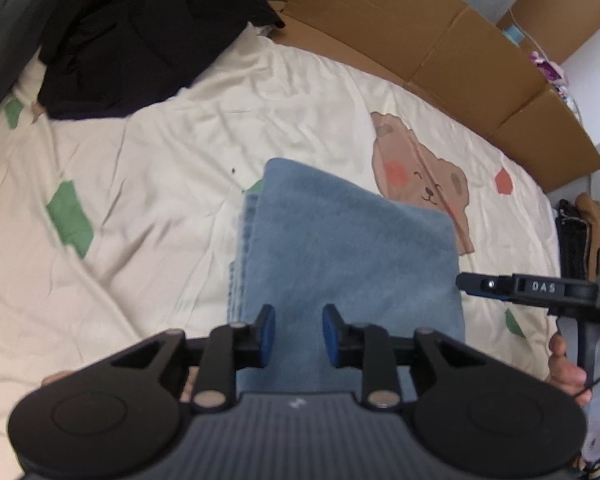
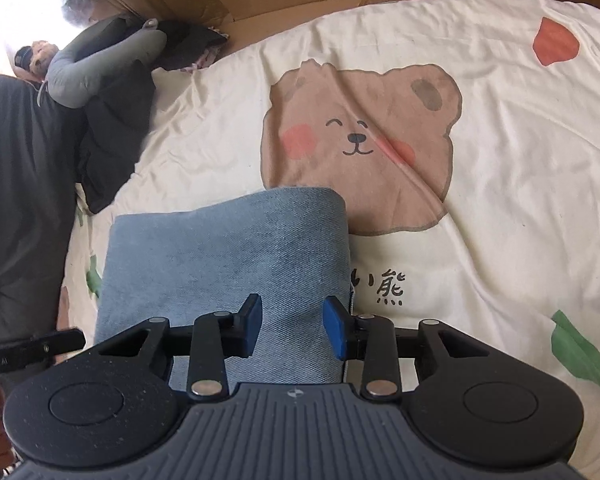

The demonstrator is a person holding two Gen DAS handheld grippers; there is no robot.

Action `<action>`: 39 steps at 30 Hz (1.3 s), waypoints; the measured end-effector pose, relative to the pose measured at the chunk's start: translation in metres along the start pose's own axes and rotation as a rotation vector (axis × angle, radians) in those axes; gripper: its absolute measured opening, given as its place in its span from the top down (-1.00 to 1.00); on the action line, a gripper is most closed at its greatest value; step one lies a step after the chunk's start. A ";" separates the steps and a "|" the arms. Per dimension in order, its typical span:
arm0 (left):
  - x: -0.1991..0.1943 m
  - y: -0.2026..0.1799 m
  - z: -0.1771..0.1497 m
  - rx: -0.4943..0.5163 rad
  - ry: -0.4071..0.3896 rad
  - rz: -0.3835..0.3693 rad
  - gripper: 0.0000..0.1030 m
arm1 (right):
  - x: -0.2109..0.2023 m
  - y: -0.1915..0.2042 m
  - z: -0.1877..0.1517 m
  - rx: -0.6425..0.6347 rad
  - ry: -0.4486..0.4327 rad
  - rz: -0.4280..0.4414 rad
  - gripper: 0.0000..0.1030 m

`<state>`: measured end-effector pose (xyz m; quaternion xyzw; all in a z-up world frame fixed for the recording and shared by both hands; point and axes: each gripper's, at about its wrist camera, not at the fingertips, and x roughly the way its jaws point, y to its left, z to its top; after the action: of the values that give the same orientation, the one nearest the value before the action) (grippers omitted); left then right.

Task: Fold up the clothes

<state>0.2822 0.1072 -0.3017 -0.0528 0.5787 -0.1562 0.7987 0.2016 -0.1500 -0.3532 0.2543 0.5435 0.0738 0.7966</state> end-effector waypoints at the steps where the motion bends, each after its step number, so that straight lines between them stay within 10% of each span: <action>1: 0.003 -0.001 0.002 0.003 0.001 0.004 0.34 | 0.003 0.000 -0.001 -0.005 0.008 -0.002 0.19; 39: 0.066 -0.004 0.033 0.028 0.015 0.127 0.78 | 0.049 0.022 0.014 -0.112 -0.029 -0.096 0.13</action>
<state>0.3309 0.0796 -0.3504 -0.0038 0.5844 -0.1138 0.8034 0.2371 -0.1164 -0.3797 0.1843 0.5383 0.0622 0.8200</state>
